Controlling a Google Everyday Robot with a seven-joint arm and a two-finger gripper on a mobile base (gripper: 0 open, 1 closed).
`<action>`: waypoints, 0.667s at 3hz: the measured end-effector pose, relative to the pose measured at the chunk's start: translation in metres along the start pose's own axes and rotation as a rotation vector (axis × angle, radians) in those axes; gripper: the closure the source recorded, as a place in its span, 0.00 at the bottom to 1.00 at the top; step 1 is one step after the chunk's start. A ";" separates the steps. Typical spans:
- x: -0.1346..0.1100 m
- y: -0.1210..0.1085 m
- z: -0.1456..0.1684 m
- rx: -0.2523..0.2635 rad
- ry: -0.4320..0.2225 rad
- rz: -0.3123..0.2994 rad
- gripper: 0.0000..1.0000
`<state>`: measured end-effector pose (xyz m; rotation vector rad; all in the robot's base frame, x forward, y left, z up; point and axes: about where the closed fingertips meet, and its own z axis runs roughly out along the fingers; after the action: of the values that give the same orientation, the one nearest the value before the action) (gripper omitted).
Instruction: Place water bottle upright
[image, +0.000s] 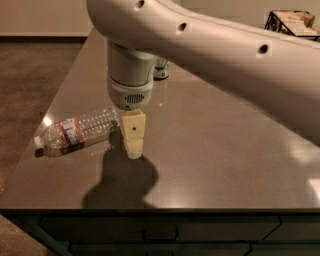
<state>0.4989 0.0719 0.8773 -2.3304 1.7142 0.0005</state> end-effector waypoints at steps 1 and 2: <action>-0.022 -0.018 0.014 -0.013 -0.006 -0.026 0.00; -0.042 -0.023 0.025 -0.026 -0.009 -0.056 0.00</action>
Offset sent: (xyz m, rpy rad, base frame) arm 0.0129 0.0792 -0.0223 -0.0154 0.0305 0.0993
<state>0.5116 0.1231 0.8639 -2.3922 1.6542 0.0240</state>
